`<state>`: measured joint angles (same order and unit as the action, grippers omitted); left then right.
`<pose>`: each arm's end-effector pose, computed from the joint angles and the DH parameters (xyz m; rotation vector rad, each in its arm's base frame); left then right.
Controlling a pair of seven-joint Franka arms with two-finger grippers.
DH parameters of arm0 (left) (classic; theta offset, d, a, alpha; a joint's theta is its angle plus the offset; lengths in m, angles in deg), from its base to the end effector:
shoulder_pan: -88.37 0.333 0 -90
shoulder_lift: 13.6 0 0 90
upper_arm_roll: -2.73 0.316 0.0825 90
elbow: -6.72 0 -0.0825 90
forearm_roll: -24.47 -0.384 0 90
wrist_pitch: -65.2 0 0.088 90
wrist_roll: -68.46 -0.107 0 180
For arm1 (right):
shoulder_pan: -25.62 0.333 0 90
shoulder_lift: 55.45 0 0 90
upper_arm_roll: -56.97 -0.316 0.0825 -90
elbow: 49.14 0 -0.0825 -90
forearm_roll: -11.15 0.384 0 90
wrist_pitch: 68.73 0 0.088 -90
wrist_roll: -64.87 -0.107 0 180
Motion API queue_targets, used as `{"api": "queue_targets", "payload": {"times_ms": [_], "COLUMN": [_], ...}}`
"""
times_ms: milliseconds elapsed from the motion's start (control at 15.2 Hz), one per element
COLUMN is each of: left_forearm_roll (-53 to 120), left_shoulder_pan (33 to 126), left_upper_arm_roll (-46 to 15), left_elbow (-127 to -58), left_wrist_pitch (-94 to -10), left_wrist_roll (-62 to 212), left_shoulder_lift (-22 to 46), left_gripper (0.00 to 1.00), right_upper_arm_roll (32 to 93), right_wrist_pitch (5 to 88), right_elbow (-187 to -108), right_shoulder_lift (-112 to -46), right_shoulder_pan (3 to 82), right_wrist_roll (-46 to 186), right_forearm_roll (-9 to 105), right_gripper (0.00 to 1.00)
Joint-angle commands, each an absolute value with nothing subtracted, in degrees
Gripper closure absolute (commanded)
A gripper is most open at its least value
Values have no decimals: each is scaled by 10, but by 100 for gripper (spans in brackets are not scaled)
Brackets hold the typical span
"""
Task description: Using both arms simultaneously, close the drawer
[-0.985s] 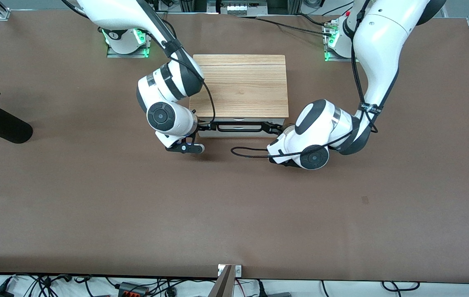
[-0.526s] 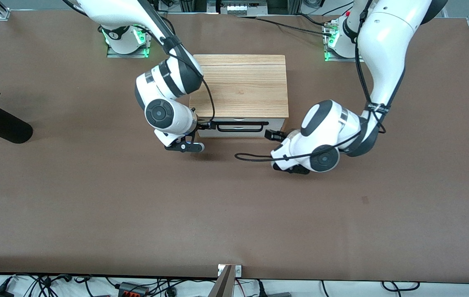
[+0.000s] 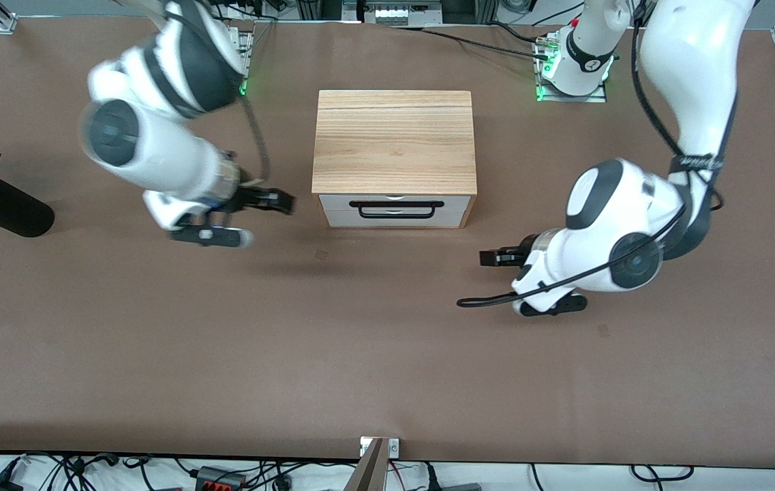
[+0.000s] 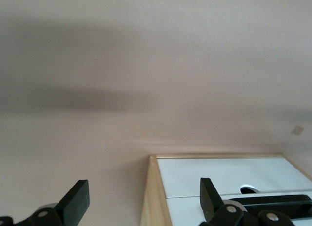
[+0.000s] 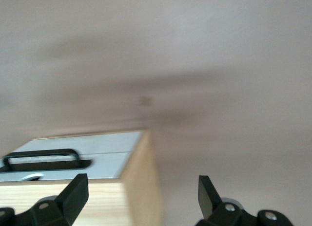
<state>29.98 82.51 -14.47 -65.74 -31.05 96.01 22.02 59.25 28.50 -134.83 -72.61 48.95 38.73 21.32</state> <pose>0.6629 -0.2397 0.3946 2.9374 0.1990 -0.4130 0.5922 0.2491 0.4919 -3.0169 0.1792 0.2344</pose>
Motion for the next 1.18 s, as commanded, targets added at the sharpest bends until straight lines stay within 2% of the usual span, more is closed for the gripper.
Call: {"api": "queue_targets", "payload": {"times_ms": [0,131,263,460,723,920,1051,1117], "left_forearm_roll": [254,256,262,255,254,261,256,257], "left_shoulder_pan": [836,876,893,899,915,954,957,958], "left_upper_arm_roll": [-142,-153,-151,-147,-144,-148,-147,-149], "left_elbow": [-668,-662,-663,-663,-664,-662,-662,-662], "left_wrist_pitch": [-281,-252,-232,-194,-169,-171,-172,-171], "left_wrist_roll": [976,975,972,976,973,977,978,975], "left_shoulder_lift": [160,148,108,75,15,9,10,8], "left_gripper": [0,0,0,0,0,0,0,0], "right_upper_arm_roll": [595,600,607,636,631,608,564,547], "right_wrist_pitch": [187,158,135,109,105,173,282,307], "right_elbow": [-1287,-1282,-1282,-1284,-1299,-1408,-1529,-1553], "right_shoulder_lift": [-732,-718,-705,-689,-679,-614,-541,-520], "right_shoulder_pan": [479,480,466,444,377,308,247,229], "right_wrist_roll": [437,503,576,638,652,664,668,672], "right_forearm_roll": [127,53,21,27,89,136,135,133], "right_gripper": [0,0,0,0,0,0,0,0]}}
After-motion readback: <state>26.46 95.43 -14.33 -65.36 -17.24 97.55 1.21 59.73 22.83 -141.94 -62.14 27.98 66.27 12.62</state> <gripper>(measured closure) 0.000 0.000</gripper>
